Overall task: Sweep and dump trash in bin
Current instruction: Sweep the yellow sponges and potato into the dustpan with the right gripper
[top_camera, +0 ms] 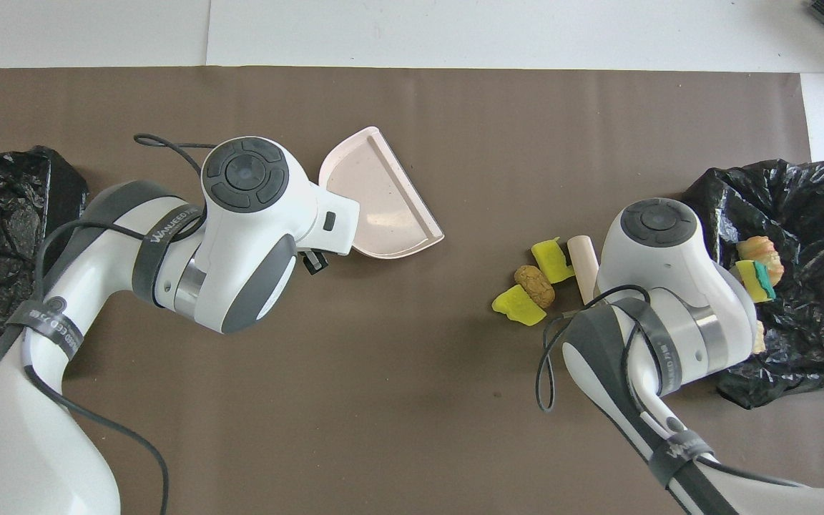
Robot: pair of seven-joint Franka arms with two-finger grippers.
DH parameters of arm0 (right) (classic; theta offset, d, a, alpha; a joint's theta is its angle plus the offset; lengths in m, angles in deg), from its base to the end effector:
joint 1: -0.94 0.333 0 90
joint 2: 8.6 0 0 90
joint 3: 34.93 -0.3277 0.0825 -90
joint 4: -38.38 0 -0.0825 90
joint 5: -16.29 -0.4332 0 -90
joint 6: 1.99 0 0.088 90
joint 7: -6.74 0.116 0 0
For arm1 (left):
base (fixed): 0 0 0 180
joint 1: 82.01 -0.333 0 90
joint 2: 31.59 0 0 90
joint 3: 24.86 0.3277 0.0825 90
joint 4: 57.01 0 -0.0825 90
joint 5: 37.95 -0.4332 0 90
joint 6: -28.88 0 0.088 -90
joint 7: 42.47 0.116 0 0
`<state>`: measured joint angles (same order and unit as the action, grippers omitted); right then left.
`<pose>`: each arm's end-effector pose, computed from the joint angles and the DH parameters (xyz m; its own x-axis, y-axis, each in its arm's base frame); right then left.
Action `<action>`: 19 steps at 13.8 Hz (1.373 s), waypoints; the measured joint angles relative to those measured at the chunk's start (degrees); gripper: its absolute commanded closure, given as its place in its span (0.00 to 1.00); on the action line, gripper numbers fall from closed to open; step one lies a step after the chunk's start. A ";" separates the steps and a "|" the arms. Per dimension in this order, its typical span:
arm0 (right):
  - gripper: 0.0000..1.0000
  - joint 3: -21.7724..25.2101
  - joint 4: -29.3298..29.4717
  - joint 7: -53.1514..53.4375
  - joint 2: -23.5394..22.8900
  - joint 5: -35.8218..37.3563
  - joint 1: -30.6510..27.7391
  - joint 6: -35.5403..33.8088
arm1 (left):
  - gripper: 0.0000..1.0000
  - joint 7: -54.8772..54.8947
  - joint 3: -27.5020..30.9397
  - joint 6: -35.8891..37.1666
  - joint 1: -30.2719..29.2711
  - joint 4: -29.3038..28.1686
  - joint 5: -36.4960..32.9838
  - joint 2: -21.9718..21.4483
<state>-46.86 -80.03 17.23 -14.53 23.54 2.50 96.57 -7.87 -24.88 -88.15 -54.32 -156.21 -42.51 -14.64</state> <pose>0.5374 0.1151 0.3331 0.9097 0.0595 -0.4110 0.1365 -0.9775 0.1607 0.6128 -0.3162 0.3911 0.4335 -0.9007 -0.0289 -0.8999 -0.4310 -0.0666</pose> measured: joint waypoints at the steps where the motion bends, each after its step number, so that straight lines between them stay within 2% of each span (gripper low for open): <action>1: 1.00 0.13 2.01 0.03 0.25 -0.15 -1.54 -3.07 | 1.00 5.37 -0.01 -0.05 -0.43 -0.72 0.00 -0.06; 4: 1.00 0.60 1.94 -0.15 1.48 -0.15 -6.12 -5.68 | 1.00 14.13 -0.15 -0.76 -0.51 -3.26 0.02 -0.81; 8: 1.00 0.06 -2.50 0.44 1.51 -0.89 -2.22 -3.22 | 1.00 16.31 -0.69 -6.73 -0.32 -8.57 0.02 -2.60; 14: 1.00 -0.14 -4.58 1.76 0.58 -12.17 4.98 0.73 | 1.00 16.45 -1.20 -8.42 0.80 -15.77 0.02 -6.28; 19: 1.00 -0.18 -4.36 2.78 -1.18 -23.17 8.09 6.33 | 1.00 17.79 -0.96 -9.33 0.79 -17.39 0.01 -7.44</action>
<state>-47.04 -84.39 20.01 -15.70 0.37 10.59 102.90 9.92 -25.84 -97.48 -53.53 -173.59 -42.50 -22.07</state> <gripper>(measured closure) 0.740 0.678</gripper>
